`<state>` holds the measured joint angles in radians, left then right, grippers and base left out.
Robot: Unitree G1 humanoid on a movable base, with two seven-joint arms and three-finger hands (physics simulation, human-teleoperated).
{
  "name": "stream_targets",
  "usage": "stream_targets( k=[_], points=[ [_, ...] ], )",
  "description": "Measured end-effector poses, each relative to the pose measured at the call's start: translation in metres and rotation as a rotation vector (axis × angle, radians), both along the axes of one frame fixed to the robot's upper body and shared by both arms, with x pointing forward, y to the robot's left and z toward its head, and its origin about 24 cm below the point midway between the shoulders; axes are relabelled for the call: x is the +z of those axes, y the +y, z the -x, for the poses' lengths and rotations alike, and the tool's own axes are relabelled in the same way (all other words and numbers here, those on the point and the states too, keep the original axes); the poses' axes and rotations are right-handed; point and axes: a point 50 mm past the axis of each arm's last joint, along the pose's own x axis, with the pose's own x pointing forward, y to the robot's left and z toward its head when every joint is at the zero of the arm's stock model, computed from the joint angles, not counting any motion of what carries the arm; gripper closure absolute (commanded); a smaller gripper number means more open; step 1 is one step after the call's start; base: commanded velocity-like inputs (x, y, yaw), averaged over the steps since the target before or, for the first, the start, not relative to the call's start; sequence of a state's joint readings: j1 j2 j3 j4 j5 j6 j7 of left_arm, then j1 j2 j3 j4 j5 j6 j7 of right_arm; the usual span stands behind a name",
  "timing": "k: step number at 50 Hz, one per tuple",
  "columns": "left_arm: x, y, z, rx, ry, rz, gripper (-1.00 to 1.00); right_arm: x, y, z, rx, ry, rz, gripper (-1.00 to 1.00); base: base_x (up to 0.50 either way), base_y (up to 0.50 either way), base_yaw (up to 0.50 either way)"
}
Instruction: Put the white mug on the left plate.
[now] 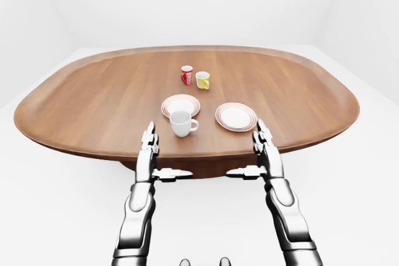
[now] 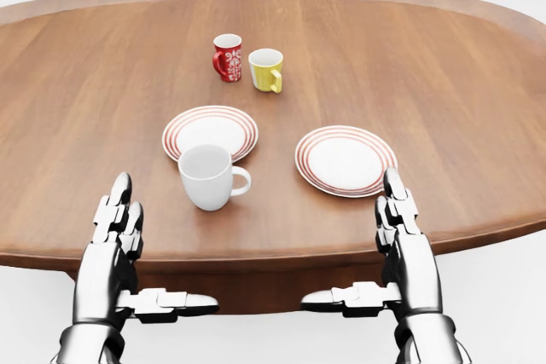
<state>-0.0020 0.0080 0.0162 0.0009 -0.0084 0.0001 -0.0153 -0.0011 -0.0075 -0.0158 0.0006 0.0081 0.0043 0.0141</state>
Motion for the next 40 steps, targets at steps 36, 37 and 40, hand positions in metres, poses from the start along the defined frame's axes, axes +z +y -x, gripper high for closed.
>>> stream_targets(
  k=[36, 37, 40],
  points=[
    [0.094, 0.015, 0.008, 0.024, -0.353, 0.027, -1.00, 0.102, -0.013, 0.015, 0.013, -0.395, -0.035, -1.00, 0.00, 0.01, 0.00],
    [0.095, 0.015, 0.008, 0.024, -0.357, 0.030, -1.00, 0.103, -0.014, 0.015, 0.011, -0.403, -0.041, -1.00, 0.00, 0.50, 0.00],
    [0.097, 0.016, 0.008, 0.028, -0.367, 0.036, -1.00, 0.107, -0.016, 0.017, 0.010, -0.422, -0.053, -1.00, 0.00, 0.50, 0.00]
  ],
)
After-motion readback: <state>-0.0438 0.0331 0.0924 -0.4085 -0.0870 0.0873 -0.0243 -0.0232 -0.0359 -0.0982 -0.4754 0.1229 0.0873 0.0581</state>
